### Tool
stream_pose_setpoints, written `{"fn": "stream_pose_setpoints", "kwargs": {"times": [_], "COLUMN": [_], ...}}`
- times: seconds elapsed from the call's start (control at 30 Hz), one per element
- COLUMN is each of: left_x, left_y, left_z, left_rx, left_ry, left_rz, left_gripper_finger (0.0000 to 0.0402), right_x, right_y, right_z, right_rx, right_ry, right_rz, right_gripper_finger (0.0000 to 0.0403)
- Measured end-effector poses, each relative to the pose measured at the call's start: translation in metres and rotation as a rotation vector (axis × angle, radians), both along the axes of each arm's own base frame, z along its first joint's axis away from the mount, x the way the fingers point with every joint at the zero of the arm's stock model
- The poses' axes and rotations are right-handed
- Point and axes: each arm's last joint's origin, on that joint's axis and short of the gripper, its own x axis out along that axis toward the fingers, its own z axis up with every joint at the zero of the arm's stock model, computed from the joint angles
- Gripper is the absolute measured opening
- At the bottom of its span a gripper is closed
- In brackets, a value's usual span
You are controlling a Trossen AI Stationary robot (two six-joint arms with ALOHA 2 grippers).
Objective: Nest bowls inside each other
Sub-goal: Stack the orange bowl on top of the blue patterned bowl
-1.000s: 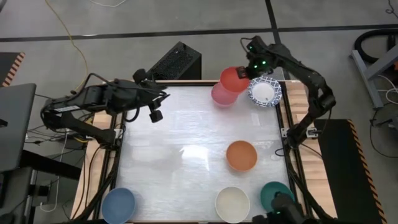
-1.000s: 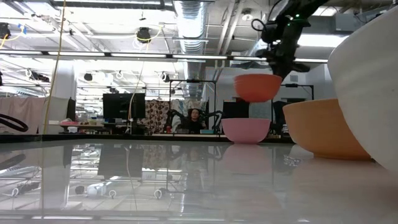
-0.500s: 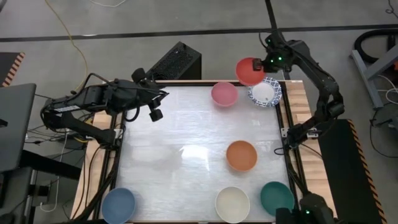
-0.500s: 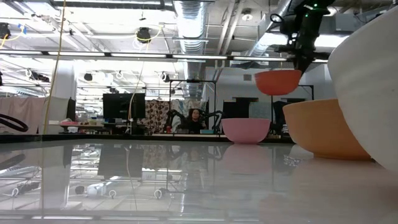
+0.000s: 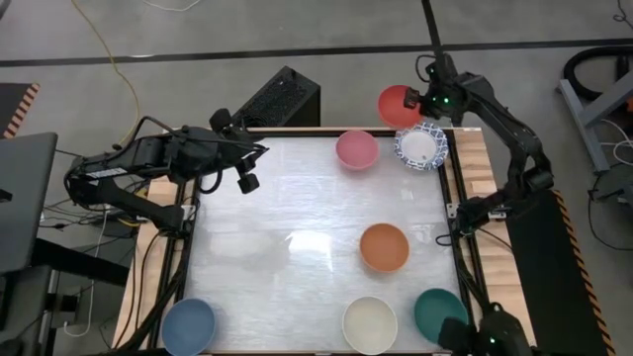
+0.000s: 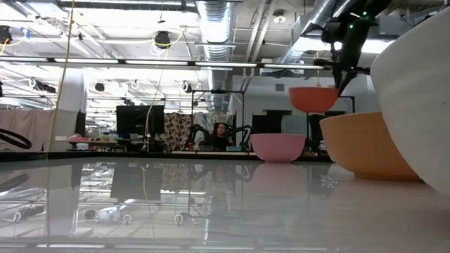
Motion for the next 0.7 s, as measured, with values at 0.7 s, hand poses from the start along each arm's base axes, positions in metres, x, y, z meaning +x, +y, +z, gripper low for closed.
{"fn": "stream_pose_setpoints", "kwargs": {"times": [0.7], "left_x": [-0.001], "left_y": [0.0], "left_z": [-0.002], "left_rx": [0.002], "left_ry": [0.026], "left_rz": [-0.002], "left_gripper_finger": [0.0116], "right_x": [0.02], "right_y": [0.025], "right_z": [-0.008], "right_rx": [0.034], "right_ry": [0.041], "right_rz": [-0.288], "right_gripper_finger": [0.0015]}}
